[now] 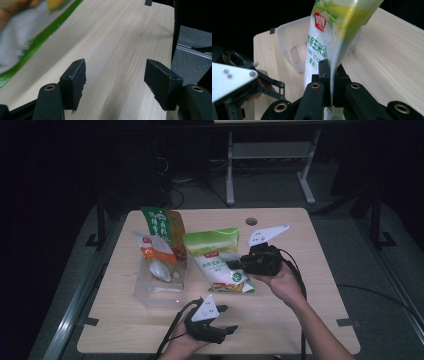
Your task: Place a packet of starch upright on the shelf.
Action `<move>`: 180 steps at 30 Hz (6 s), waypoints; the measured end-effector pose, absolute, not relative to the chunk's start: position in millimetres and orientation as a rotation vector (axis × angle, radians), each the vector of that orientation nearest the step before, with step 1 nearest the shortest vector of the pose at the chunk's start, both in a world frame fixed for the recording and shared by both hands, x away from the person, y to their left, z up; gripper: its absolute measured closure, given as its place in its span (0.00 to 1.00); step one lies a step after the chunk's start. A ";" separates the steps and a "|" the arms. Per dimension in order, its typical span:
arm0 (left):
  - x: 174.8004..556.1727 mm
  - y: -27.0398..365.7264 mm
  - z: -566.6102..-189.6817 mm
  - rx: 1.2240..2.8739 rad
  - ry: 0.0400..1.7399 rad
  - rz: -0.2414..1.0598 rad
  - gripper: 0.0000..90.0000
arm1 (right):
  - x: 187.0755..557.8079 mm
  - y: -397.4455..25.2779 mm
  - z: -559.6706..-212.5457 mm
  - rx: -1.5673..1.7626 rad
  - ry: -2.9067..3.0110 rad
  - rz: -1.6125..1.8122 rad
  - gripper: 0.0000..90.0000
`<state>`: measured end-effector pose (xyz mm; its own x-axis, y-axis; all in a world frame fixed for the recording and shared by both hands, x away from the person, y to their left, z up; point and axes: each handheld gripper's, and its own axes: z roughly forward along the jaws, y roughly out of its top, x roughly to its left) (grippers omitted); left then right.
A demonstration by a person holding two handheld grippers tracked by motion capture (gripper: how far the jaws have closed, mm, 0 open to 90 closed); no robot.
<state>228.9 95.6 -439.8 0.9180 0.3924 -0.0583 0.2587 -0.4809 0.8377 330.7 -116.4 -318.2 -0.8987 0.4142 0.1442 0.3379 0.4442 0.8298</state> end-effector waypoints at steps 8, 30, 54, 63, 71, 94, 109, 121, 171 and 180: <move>225.5 102.1 -441.4 2.103 0.466 0.175 0.37 | 333.8 -93.6 -309.0 0.624 2.611 1.481 0.98; 219.4 111.7 -441.4 2.090 0.470 0.162 0.36 | 339.7 -19.0 -290.1 0.456 2.653 1.510 0.98; 212.9 119.1 -447.0 2.081 0.476 0.140 0.35 | 359.1 61.5 -334.9 0.494 2.791 1.452 0.98; 211.6 120.3 -447.4 2.090 0.463 0.145 0.35 | 359.4 64.2 -351.2 0.500 2.833 1.397 0.96; 211.9 120.9 -447.1 2.084 0.463 0.145 0.35 | 361.8 75.2 -344.8 0.433 2.896 1.314 0.86; 208.8 121.3 -445.3 2.080 0.446 0.149 0.34 | 371.1 113.6 -331.0 0.404 2.987 1.171 0.99; 203.6 120.1 -445.2 2.087 0.431 0.139 0.35 | 370.0 95.0 -342.4 0.768 2.827 1.529 0.99; 203.1 120.5 -445.0 2.093 0.427 0.136 0.34 | 368.5 80.3 -344.5 0.623 2.885 1.267 0.70; 214.0 120.3 -445.1 2.082 0.466 0.148 0.33 | 370.3 -9.3 -366.8 0.642 2.936 1.257 0.53; 219.8 121.7 -443.8 2.085 0.478 0.156 0.32 | 371.8 -55.0 -367.3 0.794 2.870 1.281 0.47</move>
